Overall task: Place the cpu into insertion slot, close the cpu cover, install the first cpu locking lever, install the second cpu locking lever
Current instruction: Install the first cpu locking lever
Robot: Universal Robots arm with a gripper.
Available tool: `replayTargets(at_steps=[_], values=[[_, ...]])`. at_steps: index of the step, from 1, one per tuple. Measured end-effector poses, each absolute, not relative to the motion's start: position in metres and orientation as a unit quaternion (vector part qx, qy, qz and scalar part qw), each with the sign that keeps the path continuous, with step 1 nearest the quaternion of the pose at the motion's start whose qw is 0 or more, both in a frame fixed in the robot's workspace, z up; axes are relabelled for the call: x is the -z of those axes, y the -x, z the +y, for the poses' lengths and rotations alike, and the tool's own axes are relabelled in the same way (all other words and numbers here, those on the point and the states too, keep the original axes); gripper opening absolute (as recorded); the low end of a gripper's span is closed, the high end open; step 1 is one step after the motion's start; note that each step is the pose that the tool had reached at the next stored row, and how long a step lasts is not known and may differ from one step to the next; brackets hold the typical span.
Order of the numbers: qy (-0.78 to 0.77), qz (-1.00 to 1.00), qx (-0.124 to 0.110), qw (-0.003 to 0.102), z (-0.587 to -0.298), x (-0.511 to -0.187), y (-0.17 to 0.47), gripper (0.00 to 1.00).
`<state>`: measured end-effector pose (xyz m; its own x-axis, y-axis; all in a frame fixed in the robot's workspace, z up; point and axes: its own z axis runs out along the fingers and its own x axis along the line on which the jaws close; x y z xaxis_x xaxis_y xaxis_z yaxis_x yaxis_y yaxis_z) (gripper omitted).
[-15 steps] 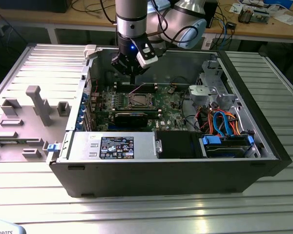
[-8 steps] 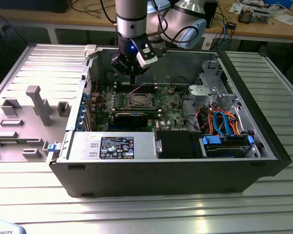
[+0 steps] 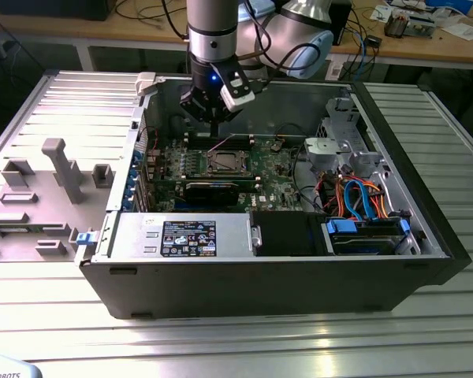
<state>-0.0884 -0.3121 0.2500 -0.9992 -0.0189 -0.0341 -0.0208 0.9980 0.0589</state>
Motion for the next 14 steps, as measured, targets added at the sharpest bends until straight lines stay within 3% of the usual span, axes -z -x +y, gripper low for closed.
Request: replayTargets(at_steps=[14], values=[[0.011,0.999,-0.030,0.017,-0.311,-0.238,0.081,0.11]])
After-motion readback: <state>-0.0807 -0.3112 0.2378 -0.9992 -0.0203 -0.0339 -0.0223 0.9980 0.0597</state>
